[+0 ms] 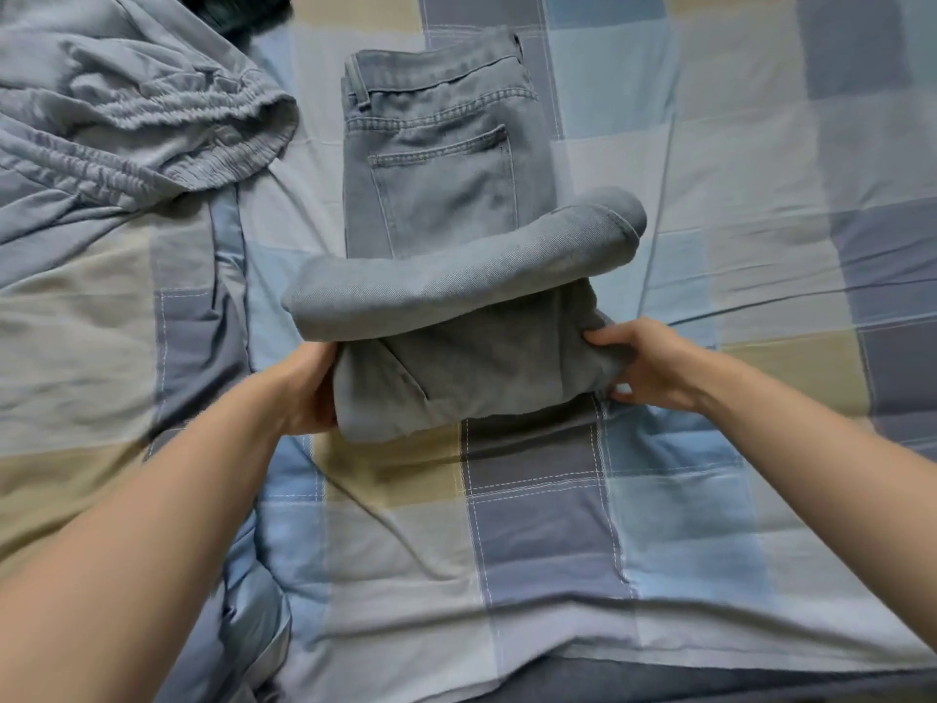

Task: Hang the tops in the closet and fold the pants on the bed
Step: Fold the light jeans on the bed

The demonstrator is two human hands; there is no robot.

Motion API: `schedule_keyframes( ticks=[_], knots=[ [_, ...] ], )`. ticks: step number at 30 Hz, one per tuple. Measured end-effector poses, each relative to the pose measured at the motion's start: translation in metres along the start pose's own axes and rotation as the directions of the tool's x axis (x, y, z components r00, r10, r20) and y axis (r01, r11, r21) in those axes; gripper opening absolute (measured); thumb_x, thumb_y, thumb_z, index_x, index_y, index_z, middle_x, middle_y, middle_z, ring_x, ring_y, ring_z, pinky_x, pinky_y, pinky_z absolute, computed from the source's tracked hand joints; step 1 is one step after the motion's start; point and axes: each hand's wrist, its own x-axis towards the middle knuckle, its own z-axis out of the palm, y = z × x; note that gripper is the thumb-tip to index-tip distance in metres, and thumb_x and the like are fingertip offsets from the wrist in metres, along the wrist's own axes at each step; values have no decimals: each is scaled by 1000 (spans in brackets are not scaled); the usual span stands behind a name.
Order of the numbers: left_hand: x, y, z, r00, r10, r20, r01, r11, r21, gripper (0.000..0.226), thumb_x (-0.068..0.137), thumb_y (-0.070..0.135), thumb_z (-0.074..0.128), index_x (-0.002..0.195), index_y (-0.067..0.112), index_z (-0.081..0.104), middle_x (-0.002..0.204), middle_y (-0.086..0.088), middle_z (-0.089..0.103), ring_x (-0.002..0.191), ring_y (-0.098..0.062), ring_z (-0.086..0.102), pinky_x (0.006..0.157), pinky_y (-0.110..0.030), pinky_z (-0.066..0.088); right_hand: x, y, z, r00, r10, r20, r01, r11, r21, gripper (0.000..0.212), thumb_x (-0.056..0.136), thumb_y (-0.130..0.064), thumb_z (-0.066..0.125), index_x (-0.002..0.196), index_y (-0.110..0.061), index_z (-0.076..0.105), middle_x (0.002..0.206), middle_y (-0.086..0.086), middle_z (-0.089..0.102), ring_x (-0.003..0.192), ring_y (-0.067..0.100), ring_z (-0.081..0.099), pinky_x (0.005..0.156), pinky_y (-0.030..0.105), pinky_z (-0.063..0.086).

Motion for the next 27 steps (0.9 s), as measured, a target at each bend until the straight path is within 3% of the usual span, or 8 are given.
schedule_keyframes(
  ticks=[4,7,11,13,15,18,22,27],
  knots=[
    [-3,2,-8,950,-270,154,262,963,69,115,47,102,37,108,12,76,119,-18,68,106,-38,67,80,-50,57,-10,-2,-1,992,88,95,-81,994,-77,63,44,-69,77,93,-29,70,89,0,73,73,23,67,75,44,39],
    [-4,1,-10,942,-320,101,307,943,126,119,46,103,29,108,12,76,116,-15,70,106,-35,67,83,-46,56,-4,-1,9,993,118,10,-115,984,-133,70,60,-85,57,113,-38,60,110,-1,68,101,28,64,94,62,40],
    [-11,-23,-1,999,-32,15,30,994,107,79,66,80,59,116,20,70,105,2,75,95,-15,72,77,-33,59,-1,12,17,995,55,-86,-63,994,-92,57,71,-76,59,100,-27,63,90,-8,75,90,18,69,72,42,57],
    [-12,-48,-1,968,238,-78,-213,947,240,73,69,53,79,129,17,60,115,6,71,105,-11,68,96,-34,52,-5,21,17,997,-32,-75,24,994,-108,53,74,-64,65,98,-17,66,83,-7,76,81,15,73,60,31,57],
    [-17,-75,0,930,352,-109,-325,923,205,58,68,37,81,119,13,65,114,-1,72,102,-13,69,92,-31,54,-9,35,15,992,-124,-33,121,989,-85,50,81,-50,64,105,-6,68,94,0,76,87,14,72,68,26,57],
    [-24,-110,2,893,424,-149,-413,905,98,36,65,24,80,98,12,72,98,-2,76,87,-10,72,69,-16,54,-16,64,7,983,-180,38,179,983,45,42,82,-38,62,105,-3,69,104,7,73,97,16,70,82,25,55],
    [-23,-134,8,874,433,-221,-446,895,-9,39,63,26,81,98,9,74,99,-7,76,89,-13,71,74,-20,55,-20,91,8,986,-165,36,155,969,193,29,81,-27,65,95,-2,71,98,10,74,89,17,71,72,23,57],
    [-28,-136,17,910,355,-213,-407,861,-304,47,60,16,81,103,0,69,101,-14,74,91,-21,72,73,-24,57,-23,96,18,973,-219,-71,225,970,92,26,91,-20,61,72,-10,76,83,6,75,75,14,71,62,20,54]
  ],
)
